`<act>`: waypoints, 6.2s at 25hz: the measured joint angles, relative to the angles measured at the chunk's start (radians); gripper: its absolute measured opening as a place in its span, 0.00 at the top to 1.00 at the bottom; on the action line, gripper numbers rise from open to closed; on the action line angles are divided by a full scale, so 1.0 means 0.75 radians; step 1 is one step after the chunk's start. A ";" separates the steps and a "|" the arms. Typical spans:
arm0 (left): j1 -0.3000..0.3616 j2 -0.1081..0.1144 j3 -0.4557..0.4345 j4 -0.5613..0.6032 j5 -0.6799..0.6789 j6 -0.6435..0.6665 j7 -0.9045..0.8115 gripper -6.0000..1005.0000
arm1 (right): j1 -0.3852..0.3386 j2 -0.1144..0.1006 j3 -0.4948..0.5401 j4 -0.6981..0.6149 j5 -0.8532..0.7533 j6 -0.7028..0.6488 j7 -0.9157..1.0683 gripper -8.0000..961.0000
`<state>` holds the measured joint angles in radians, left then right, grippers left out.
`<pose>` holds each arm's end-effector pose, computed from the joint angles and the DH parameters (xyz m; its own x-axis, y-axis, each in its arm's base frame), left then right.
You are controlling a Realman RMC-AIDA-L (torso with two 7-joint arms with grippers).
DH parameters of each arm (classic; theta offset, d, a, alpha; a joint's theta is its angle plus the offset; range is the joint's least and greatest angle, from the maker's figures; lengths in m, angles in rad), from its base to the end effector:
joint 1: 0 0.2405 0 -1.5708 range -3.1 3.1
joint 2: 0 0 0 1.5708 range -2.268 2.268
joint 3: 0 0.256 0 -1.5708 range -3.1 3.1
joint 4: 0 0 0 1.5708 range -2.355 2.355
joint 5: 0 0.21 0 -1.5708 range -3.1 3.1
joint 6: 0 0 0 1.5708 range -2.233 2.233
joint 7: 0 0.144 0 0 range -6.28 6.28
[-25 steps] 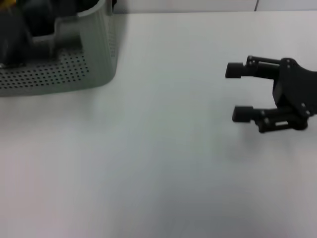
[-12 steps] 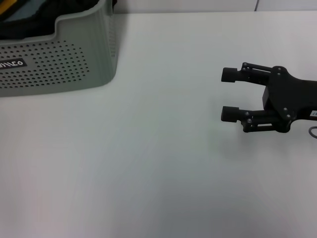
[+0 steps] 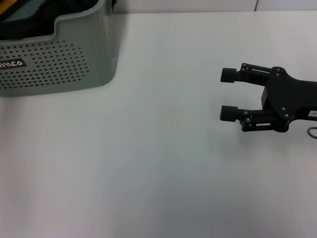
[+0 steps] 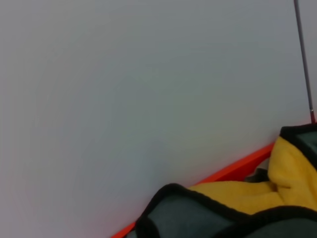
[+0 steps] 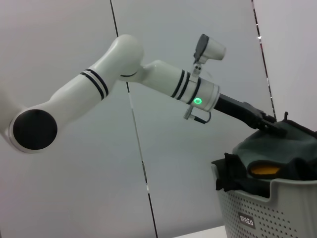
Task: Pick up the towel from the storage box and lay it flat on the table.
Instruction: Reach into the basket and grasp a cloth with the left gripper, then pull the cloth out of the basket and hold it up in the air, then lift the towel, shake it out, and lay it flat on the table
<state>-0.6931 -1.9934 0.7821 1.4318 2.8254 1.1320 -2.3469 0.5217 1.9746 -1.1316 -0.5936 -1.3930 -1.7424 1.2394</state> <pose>-0.2077 0.4402 0.2064 0.8429 0.4795 0.2441 0.3803 -0.2101 -0.9007 0.2047 0.3161 0.0175 0.6859 -0.1066 -0.7199 -0.1593 -0.9872 -0.0056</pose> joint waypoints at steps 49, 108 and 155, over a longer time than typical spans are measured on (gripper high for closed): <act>0.509 -0.046 -0.009 0.471 -1.449 -0.030 0.297 0.93 | -0.036 0.018 0.161 -0.019 0.135 -0.172 -0.149 0.12; 0.444 -0.116 -0.061 0.352 -2.041 1.107 0.695 0.92 | 0.283 0.052 0.121 0.034 0.239 -0.413 0.045 0.59; 0.496 -0.135 -0.089 -0.467 -1.834 0.971 1.350 0.64 | 0.168 0.053 0.082 -0.920 0.026 0.376 0.183 0.98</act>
<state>-0.3208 -2.0947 0.7151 1.0814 1.4497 1.8604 -1.3341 0.6474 2.0145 -1.0699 -1.2832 -1.3732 -1.4607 1.3769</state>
